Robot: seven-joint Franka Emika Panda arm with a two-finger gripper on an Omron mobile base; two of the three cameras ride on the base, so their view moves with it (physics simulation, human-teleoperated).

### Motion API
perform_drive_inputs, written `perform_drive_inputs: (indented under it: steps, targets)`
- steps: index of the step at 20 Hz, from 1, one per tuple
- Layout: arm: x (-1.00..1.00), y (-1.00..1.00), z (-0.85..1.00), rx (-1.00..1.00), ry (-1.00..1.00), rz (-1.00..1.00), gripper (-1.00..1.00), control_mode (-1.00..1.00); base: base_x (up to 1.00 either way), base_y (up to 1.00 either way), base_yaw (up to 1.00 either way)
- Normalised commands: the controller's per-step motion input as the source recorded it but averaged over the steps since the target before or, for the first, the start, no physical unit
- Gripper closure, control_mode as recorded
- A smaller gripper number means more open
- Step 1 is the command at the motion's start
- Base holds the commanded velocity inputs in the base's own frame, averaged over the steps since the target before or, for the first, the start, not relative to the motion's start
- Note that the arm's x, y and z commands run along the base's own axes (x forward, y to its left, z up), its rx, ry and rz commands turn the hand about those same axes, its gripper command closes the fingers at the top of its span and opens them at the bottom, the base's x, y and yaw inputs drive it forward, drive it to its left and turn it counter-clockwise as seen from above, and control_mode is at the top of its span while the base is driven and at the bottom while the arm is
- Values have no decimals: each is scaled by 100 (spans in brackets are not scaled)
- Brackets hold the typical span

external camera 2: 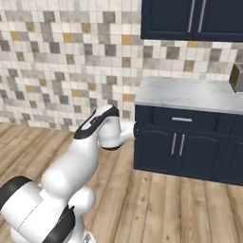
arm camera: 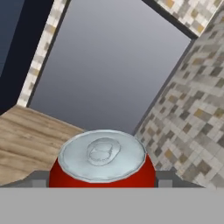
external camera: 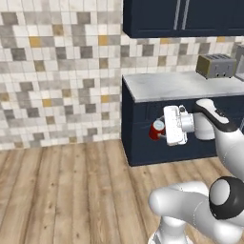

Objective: Four empty soda cans are scattered around the kitchen. Gather all the cans and cluster them next to the stove for recycling.

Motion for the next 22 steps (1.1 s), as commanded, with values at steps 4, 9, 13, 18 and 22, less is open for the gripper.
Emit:
perform_drive_inputs:
  steps: [4,9,13,18,22]
  targets:
    - [0,0,0,0,0,0,100,100,17,-100,0]
    - [0,0,0,0,0,0,100,100,20,-92,-6]
    - [0,0,0,0,0,0,100,100,26,-76,-23]
    - [0,0,0,0,0,0,100,100,26,-66,-28]
    - [0,0,0,0,0,0,100,100,39,-59,-27]
